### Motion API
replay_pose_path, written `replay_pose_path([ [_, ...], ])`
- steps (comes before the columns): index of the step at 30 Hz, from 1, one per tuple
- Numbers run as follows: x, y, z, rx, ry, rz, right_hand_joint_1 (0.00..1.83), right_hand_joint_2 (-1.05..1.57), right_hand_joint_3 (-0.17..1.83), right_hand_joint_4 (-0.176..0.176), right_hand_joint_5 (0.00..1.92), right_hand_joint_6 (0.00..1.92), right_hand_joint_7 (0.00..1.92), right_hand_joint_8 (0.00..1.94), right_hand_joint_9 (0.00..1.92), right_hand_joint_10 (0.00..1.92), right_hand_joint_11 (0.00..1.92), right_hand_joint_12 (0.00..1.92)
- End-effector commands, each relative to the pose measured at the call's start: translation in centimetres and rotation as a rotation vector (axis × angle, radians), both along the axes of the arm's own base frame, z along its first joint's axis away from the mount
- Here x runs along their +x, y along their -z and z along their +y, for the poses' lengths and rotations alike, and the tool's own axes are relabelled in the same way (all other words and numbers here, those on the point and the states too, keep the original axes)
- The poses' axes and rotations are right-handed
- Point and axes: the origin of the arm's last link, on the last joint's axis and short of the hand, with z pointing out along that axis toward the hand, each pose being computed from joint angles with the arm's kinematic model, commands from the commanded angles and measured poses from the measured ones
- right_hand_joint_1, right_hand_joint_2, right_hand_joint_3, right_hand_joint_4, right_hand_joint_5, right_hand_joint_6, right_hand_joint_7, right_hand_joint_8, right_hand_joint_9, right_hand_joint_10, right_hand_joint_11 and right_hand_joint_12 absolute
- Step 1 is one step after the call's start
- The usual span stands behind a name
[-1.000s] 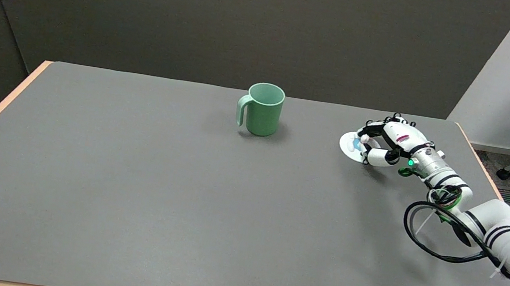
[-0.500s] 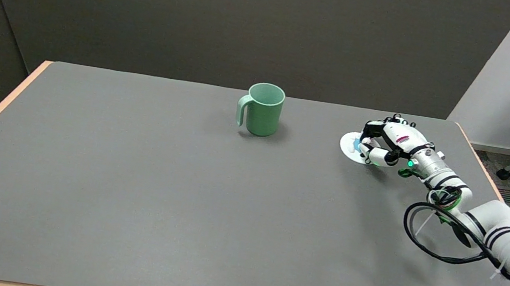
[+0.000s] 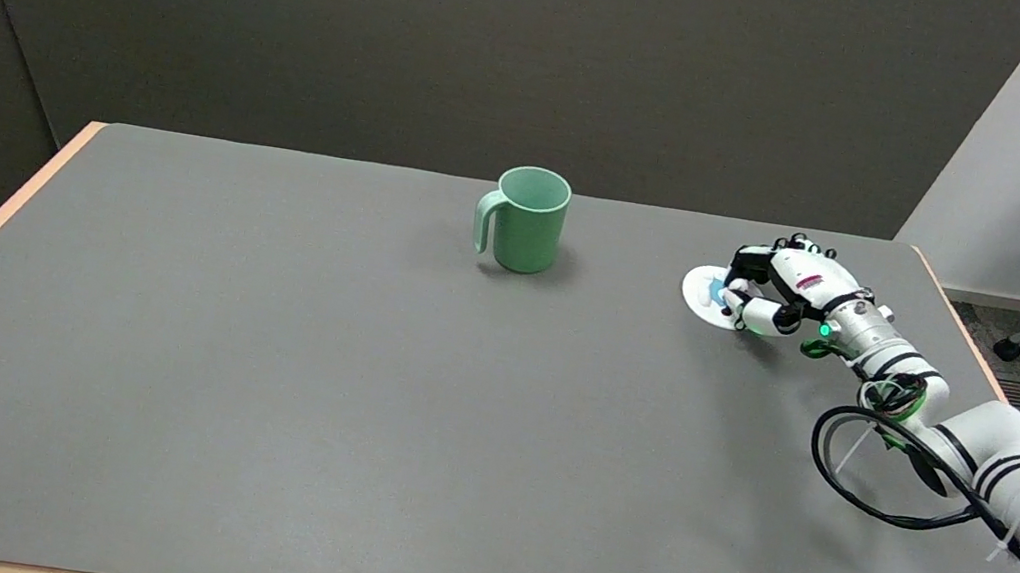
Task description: Pick up the white cup lid.
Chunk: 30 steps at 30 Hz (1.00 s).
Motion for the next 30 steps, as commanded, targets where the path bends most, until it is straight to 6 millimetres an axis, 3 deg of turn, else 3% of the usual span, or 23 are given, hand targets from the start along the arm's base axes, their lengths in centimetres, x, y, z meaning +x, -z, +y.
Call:
replay_pose_path([
  [1,1.6,-0.6,-0.1,0.002,-0.033,0.008,0.96,1.11,0.21,0.128,0.79,1.28,0.73,0.6,0.32,1.06,0.0,1.09],
  [17,5.4,2.3,-1.6,0.122,-0.154,-0.004,0.94,1.13,0.21,0.125,0.76,1.33,0.69,0.65,0.32,1.04,0.0,1.07],
  [26,6.8,4.5,-2.3,0.211,-0.171,0.045,0.94,1.11,0.22,0.157,0.78,1.29,0.73,0.66,0.39,0.97,0.0,1.2],
  [29,7.3,5.0,-2.6,0.234,-0.177,0.065,0.95,1.1,0.21,0.163,0.8,1.26,0.77,0.62,0.38,1.04,0.0,1.22],
  [30,7.4,5.2,-2.8,0.24,-0.18,0.069,0.94,1.11,0.22,0.17,0.78,1.28,0.76,0.66,0.43,0.98,0.0,1.23],
])
